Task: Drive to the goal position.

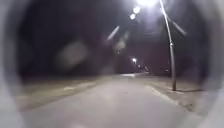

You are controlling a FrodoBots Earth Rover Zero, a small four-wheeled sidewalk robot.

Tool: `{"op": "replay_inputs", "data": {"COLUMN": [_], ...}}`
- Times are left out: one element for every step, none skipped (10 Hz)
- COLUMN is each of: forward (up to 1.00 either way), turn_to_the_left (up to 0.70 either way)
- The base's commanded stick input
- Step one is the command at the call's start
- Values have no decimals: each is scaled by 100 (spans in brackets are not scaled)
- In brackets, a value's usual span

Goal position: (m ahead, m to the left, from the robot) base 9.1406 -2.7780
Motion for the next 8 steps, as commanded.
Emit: {"op": "replay_inputs", "data": {"forward": [85,85,88,95,100,100,100,100], "turn_to_the_left": [0,0,-3,-10,-17,-15,-9,-2]}}
